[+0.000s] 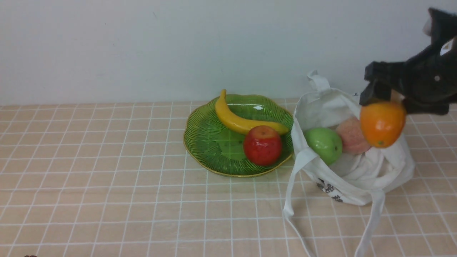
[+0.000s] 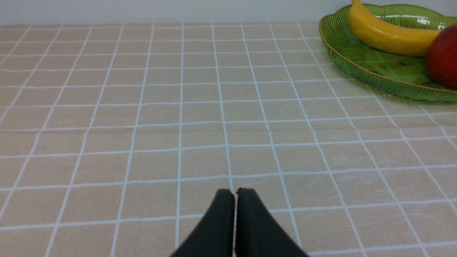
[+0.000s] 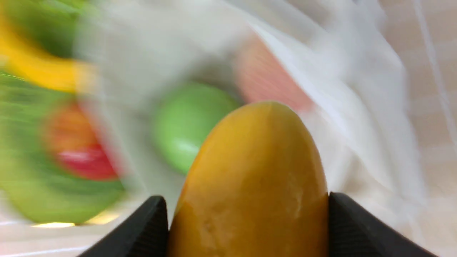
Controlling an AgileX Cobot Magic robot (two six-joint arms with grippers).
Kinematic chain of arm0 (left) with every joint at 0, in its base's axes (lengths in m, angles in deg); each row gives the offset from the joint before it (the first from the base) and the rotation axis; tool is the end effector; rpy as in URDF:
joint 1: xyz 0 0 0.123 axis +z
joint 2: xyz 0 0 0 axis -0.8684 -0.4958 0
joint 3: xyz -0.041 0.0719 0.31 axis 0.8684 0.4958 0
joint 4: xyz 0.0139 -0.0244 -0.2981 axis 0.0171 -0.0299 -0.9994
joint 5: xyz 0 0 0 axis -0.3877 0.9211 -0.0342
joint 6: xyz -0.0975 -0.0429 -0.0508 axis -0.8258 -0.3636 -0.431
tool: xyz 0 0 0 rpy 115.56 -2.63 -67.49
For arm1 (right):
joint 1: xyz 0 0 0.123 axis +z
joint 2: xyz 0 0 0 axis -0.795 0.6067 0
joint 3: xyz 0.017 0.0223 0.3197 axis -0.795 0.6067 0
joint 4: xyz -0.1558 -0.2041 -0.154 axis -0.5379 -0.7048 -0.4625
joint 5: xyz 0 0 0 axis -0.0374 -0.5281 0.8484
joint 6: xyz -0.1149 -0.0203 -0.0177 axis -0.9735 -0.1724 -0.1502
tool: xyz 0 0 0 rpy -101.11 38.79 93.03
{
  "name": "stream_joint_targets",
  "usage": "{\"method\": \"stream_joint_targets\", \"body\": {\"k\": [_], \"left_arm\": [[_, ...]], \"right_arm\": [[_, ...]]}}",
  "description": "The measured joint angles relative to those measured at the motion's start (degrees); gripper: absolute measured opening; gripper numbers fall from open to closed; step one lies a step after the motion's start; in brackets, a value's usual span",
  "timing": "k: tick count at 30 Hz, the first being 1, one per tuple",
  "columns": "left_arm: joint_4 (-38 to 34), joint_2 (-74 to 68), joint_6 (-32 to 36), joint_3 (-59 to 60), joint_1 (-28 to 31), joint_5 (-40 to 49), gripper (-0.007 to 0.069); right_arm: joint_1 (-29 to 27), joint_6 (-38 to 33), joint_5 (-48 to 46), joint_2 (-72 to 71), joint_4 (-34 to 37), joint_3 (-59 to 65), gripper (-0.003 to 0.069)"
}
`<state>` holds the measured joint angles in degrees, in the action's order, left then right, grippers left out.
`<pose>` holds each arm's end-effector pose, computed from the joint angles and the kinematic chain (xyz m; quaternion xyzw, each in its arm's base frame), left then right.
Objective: Take the fruit out of the bag on the brown coffee tablecloth and place them on the plate.
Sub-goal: 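Take the mango out of the bag and place it on the plate with the right gripper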
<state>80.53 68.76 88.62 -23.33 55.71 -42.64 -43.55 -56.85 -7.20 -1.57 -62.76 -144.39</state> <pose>0.0897 -0.0091 0.1606 0.0158 0.8087 -0.0457 0.5862 0.3733 0.0767 0.3285 0.0700 0.9556 0.1350 0.2524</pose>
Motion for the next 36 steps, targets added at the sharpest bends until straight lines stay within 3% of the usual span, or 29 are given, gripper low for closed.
{"method": "stream_joint_targets", "body": {"k": [1,2,8,12,22,30,36], "left_arm": [[0.0,0.0,0.0,0.0,0.0,0.0,-0.0008],[0.0,0.0,0.0,0.0,0.0,0.0,-0.0008],[0.0,0.0,0.0,0.0,0.0,0.0,-0.0008],[0.0,0.0,0.0,0.0,0.0,0.0,-0.0008],[0.0,0.0,0.0,0.0,0.0,0.0,-0.0008],[0.0,0.0,0.0,0.0,0.0,0.0,-0.0008],[0.0,0.0,0.0,0.0,0.0,0.0,-0.0008]], "right_arm": [[0.9,-6.2,3.3,-1.0,4.5,0.0,0.0508],[1.0,-6.9,3.6,-1.0,5.1,0.0,0.0508],[9.3,-28.4,10.7,5.0,21.3,-0.3,0.0508],[13.8,-37.9,13.3,12.7,24.9,-4.0,0.0508],[17.7,-43.9,20.8,29.8,25.1,-16.5,0.0508],[17.8,-44.5,24.3,34.2,25.2,-18.3,0.0664],[16.3,-44.7,20.0,34.0,24.4,-21.2,0.0687]]}}
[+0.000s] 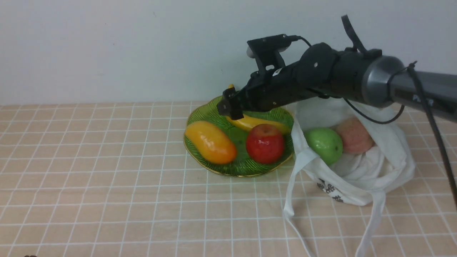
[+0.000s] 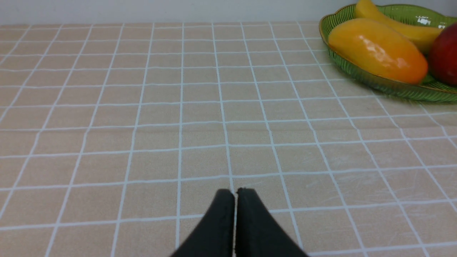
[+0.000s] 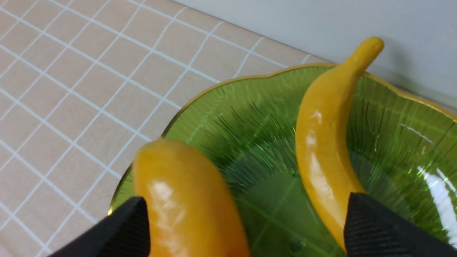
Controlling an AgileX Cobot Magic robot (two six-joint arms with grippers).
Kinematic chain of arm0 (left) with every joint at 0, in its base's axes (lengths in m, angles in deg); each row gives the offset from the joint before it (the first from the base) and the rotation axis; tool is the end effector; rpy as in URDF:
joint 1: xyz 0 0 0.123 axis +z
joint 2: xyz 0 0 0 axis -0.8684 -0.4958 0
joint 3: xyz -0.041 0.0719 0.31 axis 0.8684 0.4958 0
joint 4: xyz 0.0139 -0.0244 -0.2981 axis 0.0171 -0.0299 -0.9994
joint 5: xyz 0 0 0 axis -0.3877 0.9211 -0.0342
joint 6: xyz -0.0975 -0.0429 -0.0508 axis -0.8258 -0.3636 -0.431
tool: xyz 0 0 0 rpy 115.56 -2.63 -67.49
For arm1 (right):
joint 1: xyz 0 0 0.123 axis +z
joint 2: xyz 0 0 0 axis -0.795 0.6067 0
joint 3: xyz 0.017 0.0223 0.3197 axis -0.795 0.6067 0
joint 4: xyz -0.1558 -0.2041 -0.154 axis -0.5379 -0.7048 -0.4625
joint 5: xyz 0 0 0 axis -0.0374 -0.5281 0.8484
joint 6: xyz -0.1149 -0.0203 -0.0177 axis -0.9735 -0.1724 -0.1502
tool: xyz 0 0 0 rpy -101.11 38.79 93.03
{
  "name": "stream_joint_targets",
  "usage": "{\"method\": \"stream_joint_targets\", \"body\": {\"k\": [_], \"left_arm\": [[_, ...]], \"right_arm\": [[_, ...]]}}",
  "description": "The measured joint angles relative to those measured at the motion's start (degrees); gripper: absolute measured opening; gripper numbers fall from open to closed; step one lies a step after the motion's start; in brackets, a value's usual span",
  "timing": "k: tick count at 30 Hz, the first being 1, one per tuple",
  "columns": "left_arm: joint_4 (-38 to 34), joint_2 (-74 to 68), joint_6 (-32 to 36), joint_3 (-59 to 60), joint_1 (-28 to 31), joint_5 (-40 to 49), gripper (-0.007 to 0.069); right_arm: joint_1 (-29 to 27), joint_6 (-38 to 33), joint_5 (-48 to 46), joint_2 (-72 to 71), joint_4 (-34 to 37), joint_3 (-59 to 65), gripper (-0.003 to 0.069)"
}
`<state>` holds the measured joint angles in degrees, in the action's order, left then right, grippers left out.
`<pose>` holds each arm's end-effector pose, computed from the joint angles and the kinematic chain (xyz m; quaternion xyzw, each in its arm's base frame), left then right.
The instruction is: Take the fruit out of the bag on the brown coffee tablecloth and place them on the plate.
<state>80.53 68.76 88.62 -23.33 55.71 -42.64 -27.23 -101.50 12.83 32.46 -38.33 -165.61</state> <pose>0.0897 -0.0091 0.1606 0.0158 0.8087 -0.0457 0.5862 0.4918 0.2728 0.2145 -0.2620 0.8804 0.2160 0.3311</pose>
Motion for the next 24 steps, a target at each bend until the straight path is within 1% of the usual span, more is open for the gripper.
{"method": "stream_joint_targets", "body": {"k": [2,4,5,6,8,9,10,11,12,13,14,15,16,18,20,21,24], "left_arm": [[0.0,0.0,0.0,0.0,0.0,0.0,-0.0008],[0.0,0.0,0.0,0.0,0.0,0.0,-0.0008],[0.0,0.0,0.0,0.0,0.0,0.0,-0.0008],[0.0,0.0,0.0,0.0,0.0,0.0,-0.0008],[0.0,0.0,0.0,0.0,0.0,0.0,-0.0008],[0.0,0.0,0.0,0.0,0.0,0.0,-0.0008],[0.0,0.0,0.0,0.0,0.0,0.0,-0.0008],[0.0,0.0,0.0,0.0,0.0,0.0,-0.0008],[0.0,0.0,0.0,0.0,0.0,0.0,-0.0008],[0.0,0.0,0.0,0.0,0.0,0.0,-0.0008],[0.0,0.0,0.0,0.0,0.0,0.0,-0.0008],[0.0,0.0,0.0,0.0,0.0,0.0,-0.0008],[0.0,0.0,0.0,0.0,0.0,0.0,-0.0008],[0.0,0.0,0.0,0.0,0.0,0.0,-0.0008],[0.0,0.0,0.0,0.0,0.0,0.0,-0.0008],[0.0,0.0,0.0,0.0,0.0,0.0,-0.0008],[0.0,0.0,0.0,0.0,0.0,0.0,-0.0008]], "right_arm": [[-1.3,0.0,-4.8,-0.7,-0.7,-2.2,0.0668],[-2.8,0.9,-12.0,-1.9,-1.8,-5.1,0.0627],[-4.1,2.4,-17.2,-3.3,-2.7,-7.7,0.0574],[-5.0,3.6,-21.2,-4.3,-3.6,-9.8,0.0541],[-6.1,5.2,-25.9,-5.6,-4.5,-12.5,0.0472],[-7.1,6.3,-29.7,-6.5,-5.0,-14.8,0.0426],[-7.8,7.0,-32.5,-7.5,-5.5,-16.6,0.0363],[-8.4,7.3,-34.5,-8.0,-5.7,-18.0,0.0323],[-9.2,7.6,-36.5,-9.0,-6.1,-19.6,0.0267],[-10.2,8.1,-38.3,-10.1,-6.3,-21.8,0.0183],[-11.6,8.9,-39.2,-12.7,-6.7,-23.4,0.0073],[-11.7,9.1,-39.2,-13.0,-6.6,-23.4,0.0064],[-12.6,10.6,-39.8,-15.3,-6.9,-23.4,0.0022],[-13.1,11.7,-40.2,-18.5,-7.3,-22.7,-0.0001],[-13.1,12.5,-40.4,-23.4,-7.4,-20.1,-0.0012],[-13.1,12.5,-40.4,-23.4,-7.4,-19.7,-0.0012],[-13.0,12.6,-40.8,-33.7,-7.2,-12.1,-0.0014]]}}
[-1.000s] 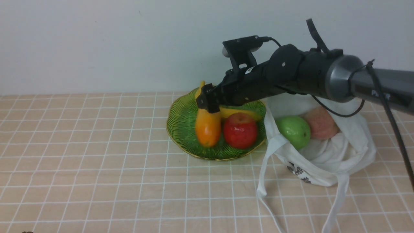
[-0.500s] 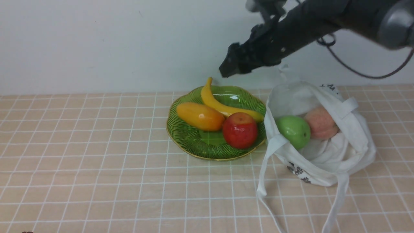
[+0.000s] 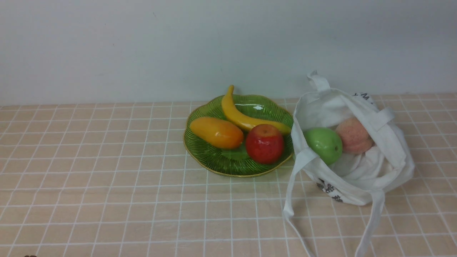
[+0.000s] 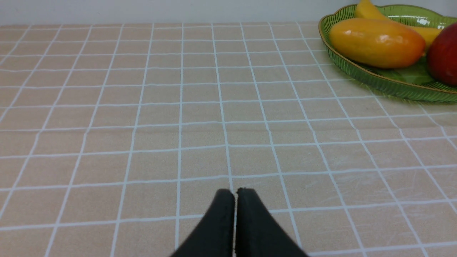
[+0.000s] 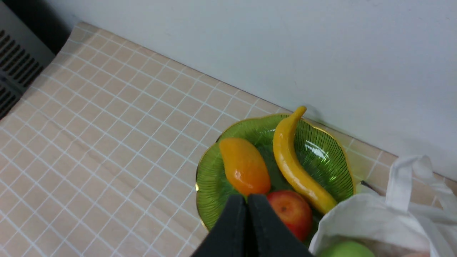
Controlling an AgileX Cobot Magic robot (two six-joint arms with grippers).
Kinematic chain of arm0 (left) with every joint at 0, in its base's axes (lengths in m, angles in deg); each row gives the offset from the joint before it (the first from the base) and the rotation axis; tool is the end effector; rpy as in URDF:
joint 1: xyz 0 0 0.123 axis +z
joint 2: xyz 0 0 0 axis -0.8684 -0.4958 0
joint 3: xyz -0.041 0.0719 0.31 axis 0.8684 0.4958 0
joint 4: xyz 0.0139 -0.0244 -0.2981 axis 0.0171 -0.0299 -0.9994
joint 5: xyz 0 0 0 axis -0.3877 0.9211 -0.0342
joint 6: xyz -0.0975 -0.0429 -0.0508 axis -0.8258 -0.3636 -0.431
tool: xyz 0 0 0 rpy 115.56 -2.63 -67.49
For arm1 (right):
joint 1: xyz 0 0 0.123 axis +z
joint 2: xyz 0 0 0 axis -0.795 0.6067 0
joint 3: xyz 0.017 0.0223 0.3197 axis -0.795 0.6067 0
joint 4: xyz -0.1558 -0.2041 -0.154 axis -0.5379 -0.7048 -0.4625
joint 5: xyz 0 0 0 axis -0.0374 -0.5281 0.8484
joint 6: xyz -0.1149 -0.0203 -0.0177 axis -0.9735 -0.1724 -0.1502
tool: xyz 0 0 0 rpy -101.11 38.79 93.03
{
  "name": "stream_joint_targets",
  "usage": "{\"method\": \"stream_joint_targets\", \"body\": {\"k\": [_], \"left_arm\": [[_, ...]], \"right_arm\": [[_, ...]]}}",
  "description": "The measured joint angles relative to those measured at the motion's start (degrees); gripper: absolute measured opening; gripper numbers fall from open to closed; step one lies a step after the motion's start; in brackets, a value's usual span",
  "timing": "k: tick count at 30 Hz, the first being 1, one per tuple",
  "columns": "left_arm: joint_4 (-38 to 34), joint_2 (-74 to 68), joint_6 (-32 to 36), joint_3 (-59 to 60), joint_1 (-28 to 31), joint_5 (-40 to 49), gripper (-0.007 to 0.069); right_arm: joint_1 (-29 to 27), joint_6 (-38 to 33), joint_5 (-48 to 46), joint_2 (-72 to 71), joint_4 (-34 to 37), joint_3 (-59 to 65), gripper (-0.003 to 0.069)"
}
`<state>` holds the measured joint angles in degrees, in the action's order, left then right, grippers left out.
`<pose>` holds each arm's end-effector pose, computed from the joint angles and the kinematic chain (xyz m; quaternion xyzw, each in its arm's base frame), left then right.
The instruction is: Take the fruit out of the bag on the brown coffee tablecloth and place them on the plate.
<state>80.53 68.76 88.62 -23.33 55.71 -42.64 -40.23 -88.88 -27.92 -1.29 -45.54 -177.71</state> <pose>0.0897 -0.0091 0.1606 0.0158 0.8087 -0.0457 0.5862 0.3373 0.1276 0.5196 -0.2588 0.8619 0.2172 0.3781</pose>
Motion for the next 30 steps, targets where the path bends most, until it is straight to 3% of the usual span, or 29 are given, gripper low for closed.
{"method": "stream_joint_targets", "body": {"k": [5,11,12,14,19,24,30], "left_arm": [[0.0,0.0,0.0,0.0,0.0,0.0,-0.0008],[0.0,0.0,0.0,0.0,0.0,0.0,-0.0008],[0.0,0.0,0.0,0.0,0.0,0.0,-0.0008],[0.0,0.0,0.0,0.0,0.0,0.0,-0.0008],[0.0,0.0,0.0,0.0,0.0,0.0,-0.0008],[0.0,0.0,0.0,0.0,0.0,0.0,-0.0008],[0.0,0.0,0.0,0.0,0.0,0.0,-0.0008]], "right_arm": [[0.0,0.0,-0.1,-14.3,-0.9,14.2,-0.0014],[0.0,-0.4,3.8,-42.1,-1.0,40.4,-0.0014],[0.0,-0.9,6.7,-47.6,-0.9,44.3,-0.0014],[0.0,-3.8,21.3,-62.9,-0.3,58.6,-0.0014],[0.0,-8.7,37.8,-80.2,0.4,76.2,-0.0014],[0.0,-10.0,47.0,-87.5,0.8,85.5,-0.0014],[0.0,-9.9,54.0,-87.6,1.1,86.8,-0.0014]]}}
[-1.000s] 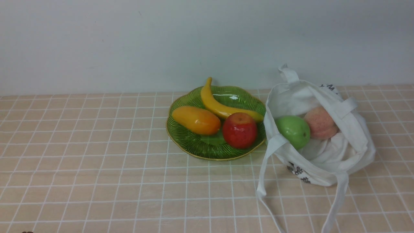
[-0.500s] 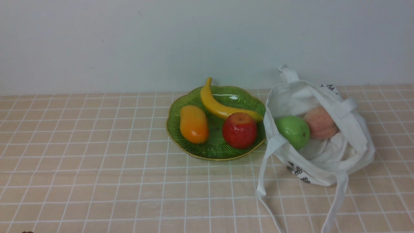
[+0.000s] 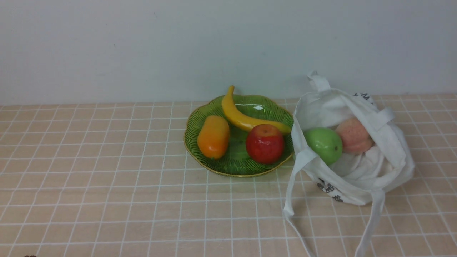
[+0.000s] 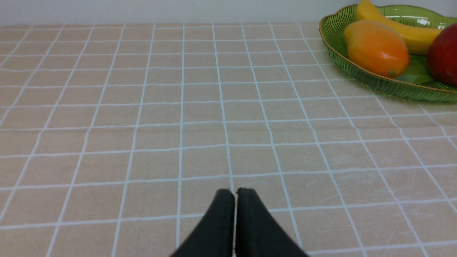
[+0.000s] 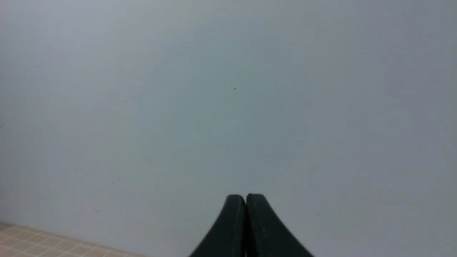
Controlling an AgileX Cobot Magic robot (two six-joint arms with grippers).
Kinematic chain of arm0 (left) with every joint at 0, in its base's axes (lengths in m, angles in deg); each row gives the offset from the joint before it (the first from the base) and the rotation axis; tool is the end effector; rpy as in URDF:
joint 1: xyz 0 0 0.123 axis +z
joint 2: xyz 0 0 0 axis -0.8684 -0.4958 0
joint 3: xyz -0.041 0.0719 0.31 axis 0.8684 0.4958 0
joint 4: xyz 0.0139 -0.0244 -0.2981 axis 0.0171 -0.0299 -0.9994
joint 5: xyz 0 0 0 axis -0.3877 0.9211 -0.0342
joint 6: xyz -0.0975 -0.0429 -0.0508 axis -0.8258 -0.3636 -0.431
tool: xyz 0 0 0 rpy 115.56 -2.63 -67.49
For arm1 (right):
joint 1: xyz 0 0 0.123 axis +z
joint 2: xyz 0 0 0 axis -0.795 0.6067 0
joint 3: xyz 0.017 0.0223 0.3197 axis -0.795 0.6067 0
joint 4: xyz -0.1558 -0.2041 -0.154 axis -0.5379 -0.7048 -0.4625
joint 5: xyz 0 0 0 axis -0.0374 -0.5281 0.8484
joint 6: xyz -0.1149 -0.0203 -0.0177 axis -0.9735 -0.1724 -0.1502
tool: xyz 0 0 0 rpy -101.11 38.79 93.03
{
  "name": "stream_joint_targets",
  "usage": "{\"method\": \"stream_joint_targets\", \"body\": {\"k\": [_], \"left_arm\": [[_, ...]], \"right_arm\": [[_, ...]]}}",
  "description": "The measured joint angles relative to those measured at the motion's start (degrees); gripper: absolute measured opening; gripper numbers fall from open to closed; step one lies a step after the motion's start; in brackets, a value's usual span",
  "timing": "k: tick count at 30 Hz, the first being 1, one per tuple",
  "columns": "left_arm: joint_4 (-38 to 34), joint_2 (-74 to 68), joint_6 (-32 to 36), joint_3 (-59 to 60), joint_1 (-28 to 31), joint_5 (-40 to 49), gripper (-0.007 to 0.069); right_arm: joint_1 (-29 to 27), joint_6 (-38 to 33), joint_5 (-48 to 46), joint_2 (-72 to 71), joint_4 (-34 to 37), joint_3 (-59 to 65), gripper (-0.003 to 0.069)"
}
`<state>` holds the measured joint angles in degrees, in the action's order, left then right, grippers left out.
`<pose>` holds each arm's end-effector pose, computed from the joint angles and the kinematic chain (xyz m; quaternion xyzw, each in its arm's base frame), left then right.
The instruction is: Take the fruit out of the bag on the brown coffee tablecloth and place them on the plate.
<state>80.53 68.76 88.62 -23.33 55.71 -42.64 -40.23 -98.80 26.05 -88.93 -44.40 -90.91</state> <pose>0.0897 -0.0091 0.1606 0.0158 0.8087 -0.0457 0.5862 0.0475 0.0288 0.3329 -0.1327 0.6217 0.1237 0.7619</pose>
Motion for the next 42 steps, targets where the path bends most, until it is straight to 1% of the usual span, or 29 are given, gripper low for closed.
{"method": "stream_joint_targets", "body": {"k": [18,22,24,25,27,29,31,32,33,38,39,42], "left_arm": [[0.0,0.0,0.0,0.0,0.0,0.0,-0.0008],[0.0,0.0,0.0,0.0,0.0,0.0,-0.0008],[0.0,0.0,0.0,0.0,0.0,0.0,-0.0008],[0.0,0.0,0.0,0.0,0.0,0.0,-0.0008],[0.0,0.0,0.0,0.0,0.0,0.0,-0.0008],[0.0,0.0,0.0,0.0,0.0,0.0,-0.0008],[0.0,0.0,0.0,0.0,0.0,0.0,-0.0008],[0.0,0.0,0.0,0.0,0.0,0.0,-0.0008],[0.0,0.0,0.0,0.0,0.0,0.0,-0.0008],[0.0,0.0,0.0,0.0,0.0,0.0,-0.0008],[0.0,0.0,0.0,0.0,0.0,0.0,-0.0008],[0.0,0.0,0.0,0.0,0.0,0.0,-0.0008]], "right_arm": [[0.0,0.3,-0.3,0.0,0.1,0.3,-0.0015],[0.0,1.6,-0.2,0.0,-2.0,0.9,-0.0015],[0.0,7.4,-0.1,-0.1,-8.1,3.0,-0.0015],[0.0,12.5,-0.2,-0.1,-12.8,4.8,-0.0015],[0.0,20.9,-0.4,-0.1,-19.8,7.6,-0.0015],[0.0,26.4,-0.5,-0.1,-23.9,9.7,-0.0015],[0.0,32.7,-0.9,-0.1,-29.9,12.9,-0.0015],[0.0,32.7,-0.9,-0.1,-29.9,12.9,-0.0015],[-0.3,36.4,-2.1,-0.1,-33.0,15.7,-0.0015],[-3.4,38.4,-7.0,-0.1,-34.2,19.8,-0.0015],[-5.2,38.4,-8.4,-0.1,-34.3,20.9,-0.0015],[-7.5,38.4,-8.5,-0.1,-34.3,21.7,-0.0015]]}}
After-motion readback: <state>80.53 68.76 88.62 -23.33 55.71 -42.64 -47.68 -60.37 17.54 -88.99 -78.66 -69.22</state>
